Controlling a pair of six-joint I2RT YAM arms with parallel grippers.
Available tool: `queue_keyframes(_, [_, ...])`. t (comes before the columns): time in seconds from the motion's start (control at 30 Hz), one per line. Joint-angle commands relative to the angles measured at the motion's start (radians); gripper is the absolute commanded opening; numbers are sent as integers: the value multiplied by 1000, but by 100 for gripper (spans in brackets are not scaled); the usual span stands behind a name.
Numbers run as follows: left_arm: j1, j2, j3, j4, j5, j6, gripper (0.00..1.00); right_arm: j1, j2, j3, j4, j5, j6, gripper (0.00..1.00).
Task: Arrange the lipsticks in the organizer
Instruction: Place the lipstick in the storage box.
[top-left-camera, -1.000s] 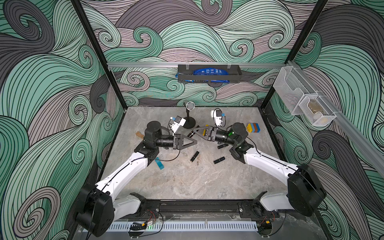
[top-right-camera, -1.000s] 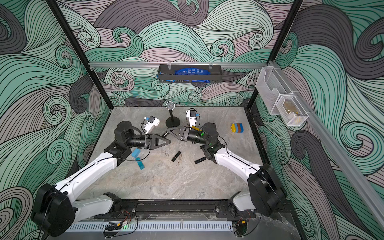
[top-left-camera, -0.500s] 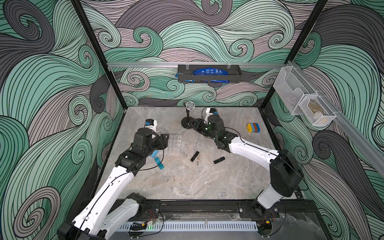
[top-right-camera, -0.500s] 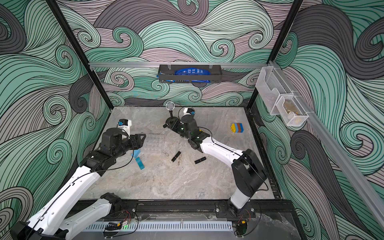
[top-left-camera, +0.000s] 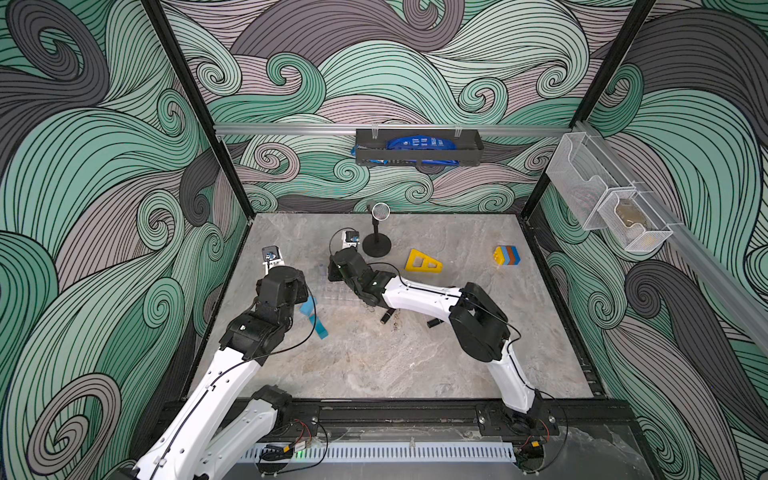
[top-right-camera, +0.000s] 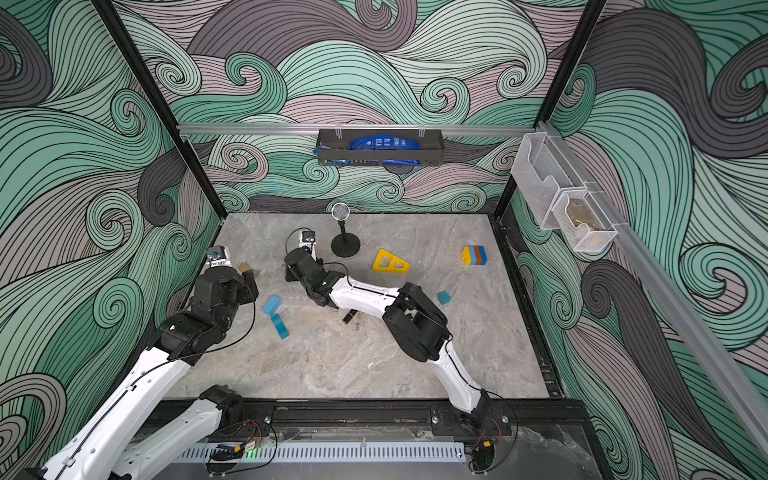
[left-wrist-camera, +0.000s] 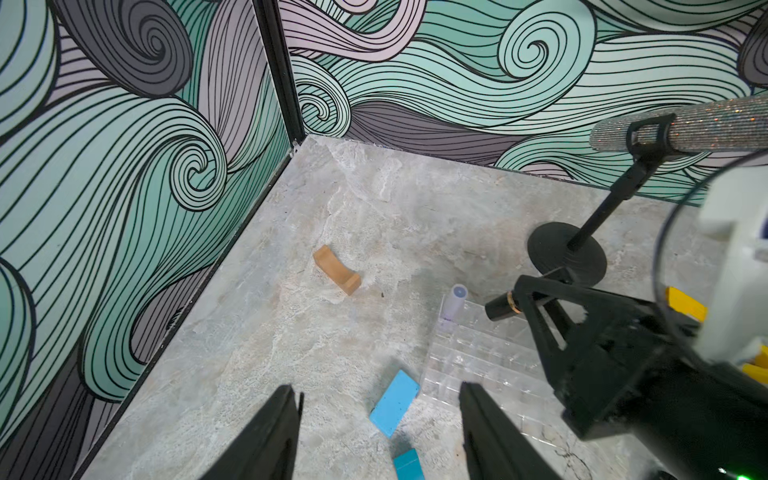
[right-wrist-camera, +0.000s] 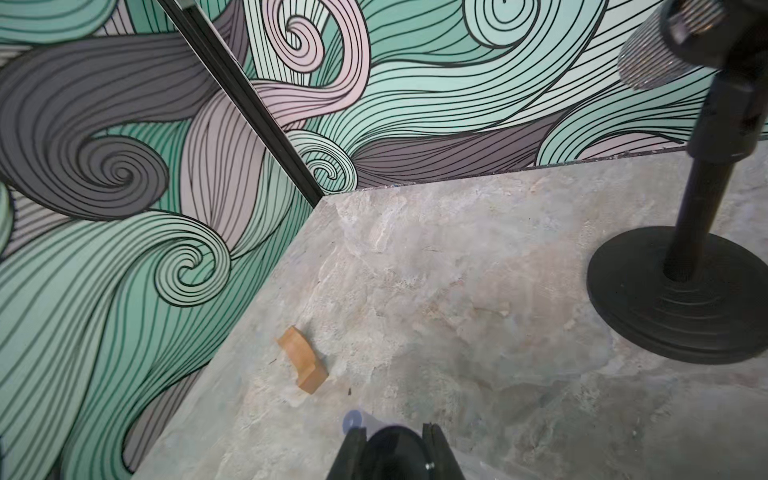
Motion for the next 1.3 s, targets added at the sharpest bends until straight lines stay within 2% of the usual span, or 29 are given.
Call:
queue_keyframes(0.0, [-12, -8, -13, -8, -22, 15, 64, 4, 24, 55, -33, 25, -45, 0])
queue_keyframes(0.37, [-20, 5, -17, 12, 6, 19, 63, -12, 115, 133, -53, 17, -51, 0])
queue_keyframes(0.93, [-20, 17, -21, 28, 26, 30, 63, -3, 147, 147, -83, 61, -80, 0])
queue_keyframes(1.27, [-19, -1, -33, 35, 16, 38, 63, 9, 177, 203, -120, 47, -80, 15])
